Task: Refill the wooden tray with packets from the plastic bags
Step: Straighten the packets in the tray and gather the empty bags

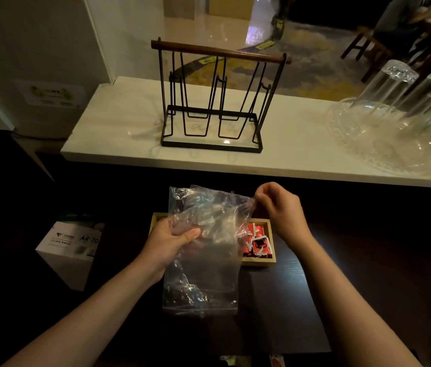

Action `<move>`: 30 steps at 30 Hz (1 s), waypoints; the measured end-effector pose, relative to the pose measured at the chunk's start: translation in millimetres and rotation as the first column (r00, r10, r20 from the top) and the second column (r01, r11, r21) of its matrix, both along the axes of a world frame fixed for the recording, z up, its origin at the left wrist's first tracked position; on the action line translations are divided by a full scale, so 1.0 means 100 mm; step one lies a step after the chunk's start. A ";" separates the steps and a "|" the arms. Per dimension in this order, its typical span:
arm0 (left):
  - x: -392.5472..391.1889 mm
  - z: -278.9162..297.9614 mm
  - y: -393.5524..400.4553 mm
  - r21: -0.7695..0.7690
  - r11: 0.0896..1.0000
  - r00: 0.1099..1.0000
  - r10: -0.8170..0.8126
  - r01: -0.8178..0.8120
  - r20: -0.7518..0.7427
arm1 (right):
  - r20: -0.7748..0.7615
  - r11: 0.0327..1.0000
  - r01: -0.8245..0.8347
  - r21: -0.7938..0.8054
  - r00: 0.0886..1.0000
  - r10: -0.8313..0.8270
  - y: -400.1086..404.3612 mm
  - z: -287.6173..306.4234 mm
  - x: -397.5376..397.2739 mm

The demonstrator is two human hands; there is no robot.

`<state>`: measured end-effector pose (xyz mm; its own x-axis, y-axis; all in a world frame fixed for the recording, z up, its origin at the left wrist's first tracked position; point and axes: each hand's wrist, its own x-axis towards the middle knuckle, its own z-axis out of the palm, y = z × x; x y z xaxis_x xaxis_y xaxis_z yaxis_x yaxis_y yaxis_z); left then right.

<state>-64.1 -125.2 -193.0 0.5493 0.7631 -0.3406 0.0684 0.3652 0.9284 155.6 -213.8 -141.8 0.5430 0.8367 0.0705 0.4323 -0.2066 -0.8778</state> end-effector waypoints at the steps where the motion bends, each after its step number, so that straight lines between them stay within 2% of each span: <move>1: 0.00 0.00 0.01 0.004 1.000 1.000 -0.005 0.005 0.003 | -0.113 0.999 0.018 0.033 0.994 -0.014 -0.01 0.02 0.03; 3: 0.00 -0.01 0.02 0.000 1.000 1.000 -0.004 0.004 0.007 | -0.375 0.996 0.045 0.082 0.927 -0.011 -0.01 0.05 0.04; 5: 0.01 -0.01 0.02 0.004 1.000 1.000 -0.017 0.017 -0.008 | -0.479 0.999 0.007 0.053 0.878 0.020 -0.02 0.04 -0.01; 9: 0.04 0.00 -0.02 0.016 0.999 0.999 -0.040 0.040 -0.010 | -0.369 1.000 -0.024 -0.008 0.929 0.020 -0.01 -0.05 -0.11; 15: 0.08 0.06 -0.02 -0.027 1.000 1.000 -0.003 0.003 -0.006 | -0.200 1.000 0.016 0.024 0.980 -0.011 0.00 -0.05 -0.06; 20: 0.13 0.07 -0.05 -0.024 0.999 0.999 -0.034 0.035 0.025 | -0.350 0.992 -0.030 0.122 0.934 0.071 0.04 -0.07 -0.18; 23: 0.18 0.10 -0.08 -0.049 0.998 0.998 -0.039 0.042 0.054 | -0.406 0.990 0.073 0.121 0.914 -0.017 0.11 -0.17 -0.32; 25: 0.21 0.12 -0.08 -0.052 0.999 0.999 -0.008 0.011 0.051 | -0.521 0.991 0.095 0.098 0.853 -0.030 0.13 -0.20 -0.34; 27: 0.22 0.14 -0.06 -0.047 0.999 0.999 0.007 -0.005 0.041 | -0.670 0.988 0.030 0.152 0.738 0.081 0.10 -0.21 -0.32; 28: 0.22 0.14 -0.05 -0.034 0.999 0.999 0.005 -0.004 0.034 | -0.683 0.983 -0.015 0.184 0.717 0.139 0.09 -0.21 -0.31; 30: 0.20 0.14 -0.04 0.001 1.000 1.000 -0.003 0.003 0.017 | -0.604 0.981 -0.095 0.171 0.776 0.181 0.07 -0.21 -0.30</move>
